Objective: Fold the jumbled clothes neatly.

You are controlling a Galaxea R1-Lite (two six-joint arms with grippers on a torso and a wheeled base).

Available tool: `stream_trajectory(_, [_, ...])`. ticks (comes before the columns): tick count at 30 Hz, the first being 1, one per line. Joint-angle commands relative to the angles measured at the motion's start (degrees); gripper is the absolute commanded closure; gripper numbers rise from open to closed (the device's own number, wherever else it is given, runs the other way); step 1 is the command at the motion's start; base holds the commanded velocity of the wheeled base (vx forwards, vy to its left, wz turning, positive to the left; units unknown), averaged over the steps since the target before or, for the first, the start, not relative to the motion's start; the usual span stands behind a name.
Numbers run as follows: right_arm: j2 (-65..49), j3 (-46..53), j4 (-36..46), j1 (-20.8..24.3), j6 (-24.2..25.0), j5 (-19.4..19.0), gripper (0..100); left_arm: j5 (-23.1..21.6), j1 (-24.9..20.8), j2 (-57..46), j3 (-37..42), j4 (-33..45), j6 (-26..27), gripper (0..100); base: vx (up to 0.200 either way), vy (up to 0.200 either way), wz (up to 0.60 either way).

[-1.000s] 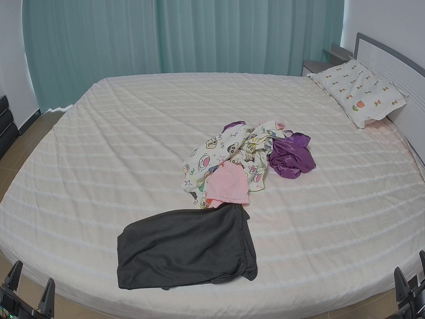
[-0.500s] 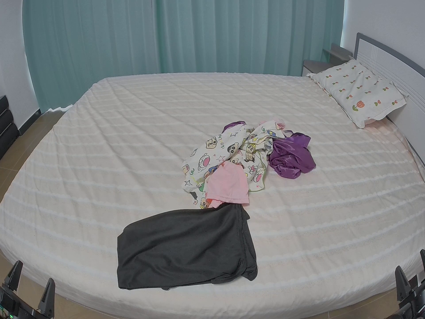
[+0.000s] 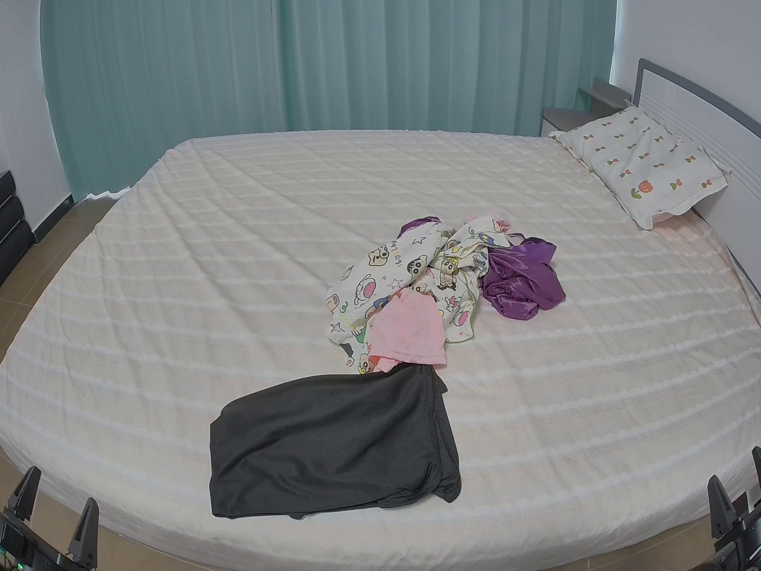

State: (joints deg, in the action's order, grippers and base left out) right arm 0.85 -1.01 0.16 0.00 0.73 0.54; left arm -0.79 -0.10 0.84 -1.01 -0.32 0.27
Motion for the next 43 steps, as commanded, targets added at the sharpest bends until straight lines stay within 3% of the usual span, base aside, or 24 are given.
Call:
stream_trajectory(1, [-0.8, 1.0, 0.0, 0.0, 0.1, 0.0, 0, 0.0, 0.0, -0.7, 1.0, 0.0, 0.0, 0, 0.000, 0.000, 0.00])
stream_trajectory(43, [-0.8, 1.0, 0.0, 0.0, -0.1, 0.0, 0, 0.0, 0.0, -0.7, 1.0, 0.0, 0.0, 0, 0.000, 0.000, 0.00])
